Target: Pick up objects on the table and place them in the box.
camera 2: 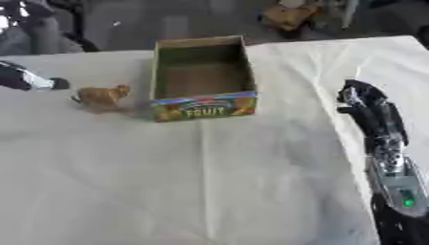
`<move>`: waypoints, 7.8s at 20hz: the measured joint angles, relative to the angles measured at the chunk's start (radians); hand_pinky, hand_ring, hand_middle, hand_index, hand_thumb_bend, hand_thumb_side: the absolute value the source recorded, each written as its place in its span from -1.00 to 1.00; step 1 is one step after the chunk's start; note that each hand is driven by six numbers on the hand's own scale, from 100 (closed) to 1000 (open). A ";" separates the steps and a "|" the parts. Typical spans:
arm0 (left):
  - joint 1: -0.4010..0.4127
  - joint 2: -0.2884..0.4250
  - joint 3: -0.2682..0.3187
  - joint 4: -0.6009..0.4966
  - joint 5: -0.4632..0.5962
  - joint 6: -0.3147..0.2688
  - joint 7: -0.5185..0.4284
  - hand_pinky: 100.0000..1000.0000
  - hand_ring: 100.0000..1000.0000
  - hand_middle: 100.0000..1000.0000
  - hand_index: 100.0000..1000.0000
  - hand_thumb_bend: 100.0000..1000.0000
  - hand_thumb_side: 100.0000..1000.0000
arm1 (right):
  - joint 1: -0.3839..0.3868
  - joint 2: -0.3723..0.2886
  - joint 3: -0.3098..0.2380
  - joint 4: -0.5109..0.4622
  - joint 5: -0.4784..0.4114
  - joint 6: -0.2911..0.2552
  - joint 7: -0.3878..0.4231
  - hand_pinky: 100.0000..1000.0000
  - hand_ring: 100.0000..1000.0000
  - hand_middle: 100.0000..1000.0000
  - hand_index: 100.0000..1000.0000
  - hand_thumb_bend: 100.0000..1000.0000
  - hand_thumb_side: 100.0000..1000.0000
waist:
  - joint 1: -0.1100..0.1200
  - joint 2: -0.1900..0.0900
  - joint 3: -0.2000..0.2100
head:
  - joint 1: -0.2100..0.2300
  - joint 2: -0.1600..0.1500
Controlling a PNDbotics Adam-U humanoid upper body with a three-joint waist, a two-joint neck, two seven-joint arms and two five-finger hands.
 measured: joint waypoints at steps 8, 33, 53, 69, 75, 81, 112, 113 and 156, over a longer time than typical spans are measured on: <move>-0.096 -0.039 -0.016 0.159 -0.140 -0.028 -0.033 0.28 0.47 0.52 0.68 0.67 -0.43 | 0.000 0.000 0.000 -0.002 0.000 0.001 0.002 0.24 0.36 0.14 0.52 -1.00 0.02 | -0.002 0.001 -0.004 | 0.000 0.000; -0.197 -0.205 -0.001 0.485 -0.602 -0.066 0.012 0.27 0.40 0.42 0.62 0.42 -0.21 | -0.004 0.010 0.006 -0.004 0.000 0.001 0.007 0.24 0.36 0.14 0.52 -1.00 0.02 | -0.011 0.012 -0.018 | 0.007 0.000; -0.196 -0.213 0.012 0.518 -0.683 -0.076 0.065 0.27 0.41 0.43 0.62 0.41 -0.22 | -0.004 0.011 0.006 -0.004 0.000 0.001 0.010 0.24 0.36 0.14 0.52 -1.00 0.02 | -0.014 0.013 -0.018 | 0.007 -0.001; -0.179 -0.231 0.024 0.554 -0.696 -0.057 0.090 0.11 0.15 0.15 0.50 0.13 -0.31 | -0.009 0.019 0.012 -0.004 0.002 -0.001 0.013 0.24 0.36 0.14 0.52 -1.00 0.02 | -0.024 0.038 -0.039 | 0.007 -0.012; -0.179 -0.231 0.024 0.555 -0.699 -0.054 0.101 -0.26 -0.16 -0.16 0.32 -0.10 -0.41 | -0.009 0.019 0.012 -0.004 0.002 -0.001 0.013 0.24 0.36 0.14 0.52 -1.00 0.02 | -0.024 0.038 -0.040 | 0.007 -0.013; -0.179 -0.231 0.024 0.555 -0.700 -0.053 0.103 -0.56 -0.42 -0.42 0.00 -0.36 -0.50 | -0.009 0.019 0.012 -0.004 0.002 -0.001 0.013 0.24 0.36 0.14 0.52 -1.00 0.03 | -0.020 0.038 -0.041 | 0.007 -0.013; -0.302 -0.240 -0.004 0.327 -0.498 -0.082 0.098 -0.94 -0.89 -0.92 -0.54 -0.73 -0.75 | -0.009 0.021 0.012 -0.004 0.002 0.000 0.019 0.24 0.36 0.14 0.52 -1.00 0.04 | -0.011 0.033 -0.052 | 0.006 -0.013; -0.310 -0.249 -0.008 0.322 -0.496 -0.083 0.096 -0.94 -0.89 -0.92 -0.54 -0.72 -0.74 | -0.009 0.023 0.012 -0.004 0.002 0.001 0.020 0.24 0.36 0.14 0.52 -1.00 0.04 | -0.008 0.033 -0.054 | 0.008 -0.013; -0.316 -0.442 -0.031 0.548 -0.771 -0.115 0.014 0.11 0.18 0.19 0.46 0.14 -0.26 | -0.044 0.054 0.043 -0.011 0.012 0.004 0.053 0.24 0.36 0.14 0.52 -1.00 0.07 | 0.016 0.073 -0.141 | 0.041 -0.054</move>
